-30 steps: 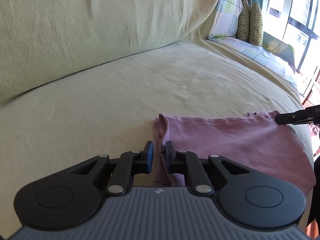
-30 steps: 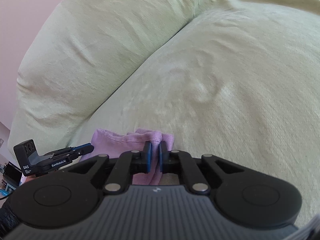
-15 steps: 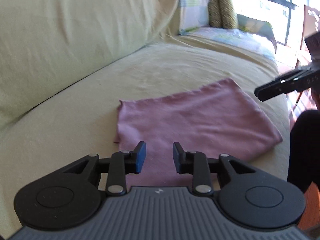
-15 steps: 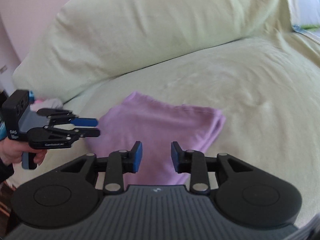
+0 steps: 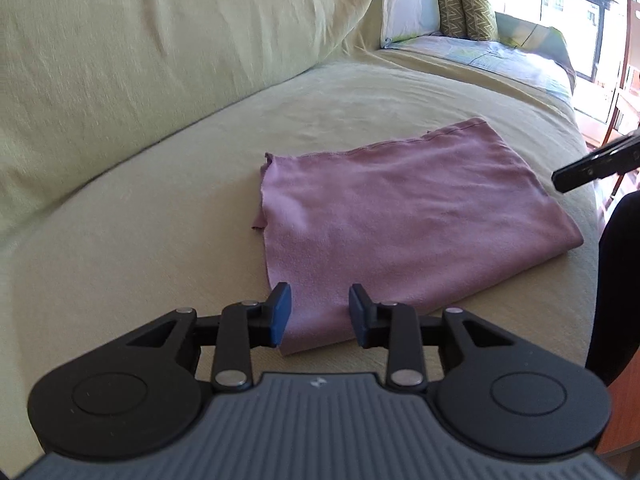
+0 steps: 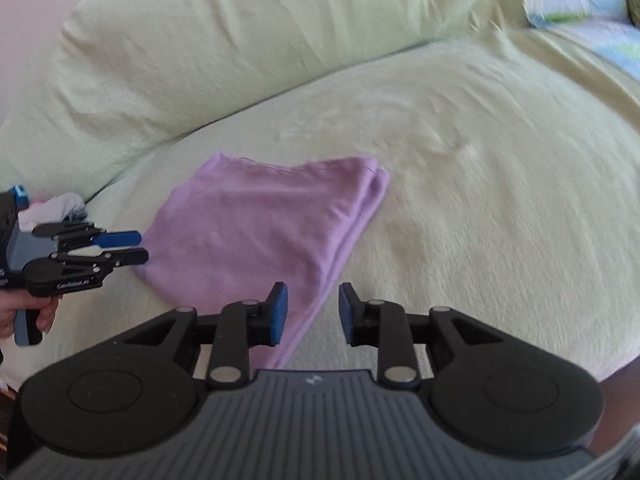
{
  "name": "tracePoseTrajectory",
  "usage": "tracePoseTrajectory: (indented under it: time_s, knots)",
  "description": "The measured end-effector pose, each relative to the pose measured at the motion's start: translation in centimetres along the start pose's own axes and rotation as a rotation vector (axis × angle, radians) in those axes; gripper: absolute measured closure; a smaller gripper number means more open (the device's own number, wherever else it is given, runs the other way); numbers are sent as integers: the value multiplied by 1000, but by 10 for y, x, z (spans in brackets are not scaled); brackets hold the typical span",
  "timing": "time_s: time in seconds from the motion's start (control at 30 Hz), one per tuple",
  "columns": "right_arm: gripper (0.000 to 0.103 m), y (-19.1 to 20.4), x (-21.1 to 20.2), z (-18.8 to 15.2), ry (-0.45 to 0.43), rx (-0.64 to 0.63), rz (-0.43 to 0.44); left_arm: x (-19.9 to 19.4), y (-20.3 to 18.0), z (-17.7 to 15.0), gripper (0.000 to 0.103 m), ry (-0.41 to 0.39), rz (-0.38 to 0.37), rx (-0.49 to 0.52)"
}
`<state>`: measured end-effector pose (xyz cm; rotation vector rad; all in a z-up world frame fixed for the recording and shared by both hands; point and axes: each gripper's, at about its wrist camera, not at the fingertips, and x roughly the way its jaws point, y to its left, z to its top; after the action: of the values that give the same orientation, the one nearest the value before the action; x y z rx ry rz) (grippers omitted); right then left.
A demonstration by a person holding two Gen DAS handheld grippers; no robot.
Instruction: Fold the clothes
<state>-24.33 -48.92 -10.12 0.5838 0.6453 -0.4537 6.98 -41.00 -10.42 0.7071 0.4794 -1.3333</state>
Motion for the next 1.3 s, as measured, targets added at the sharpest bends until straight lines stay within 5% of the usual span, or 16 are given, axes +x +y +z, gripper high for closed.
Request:
tracePoseTrajectory:
  time_s: [0.07, 0.23, 0.43, 0.5, 0.57, 0.63, 0.87, 1.0, 1.13, 1.3]
  knots:
    - [53, 20, -5, -1, 20, -152, -13, -9, -18, -3, 64, -13, 22, 142]
    - [51, 84, 1, -25, 96, -658, -82, -12, -58, -16, 61, 4, 84, 481]
    - [52, 118, 27, -48, 154, -991, -162, 8, -62, -26, 61, 29, 118, 629]
    - [56, 119, 33, -50, 161, -1020, -183, 13, -59, -26, 61, 25, 120, 657]
    - [76, 117, 36, -51, 174, -1043, -194, 17, -55, -25, 72, 44, 119, 662]
    - [83, 112, 38, -52, 188, -1072, -218, 20, -51, -27, 93, 59, 119, 670]
    - [102, 98, 29, -57, 225, -1068, -248, 16, -50, -36, 98, 49, 133, 641]
    - [103, 91, 23, -51, 230, -971, -278, 10, -48, -39, 90, 41, 152, 612]
    - [75, 96, 1, -51, 142, -901, -324, -6, -49, -45, 61, 13, 190, 605]
    - [75, 114, -1, -67, 110, -946, -340, -15, -60, -53, 60, -9, 200, 694]
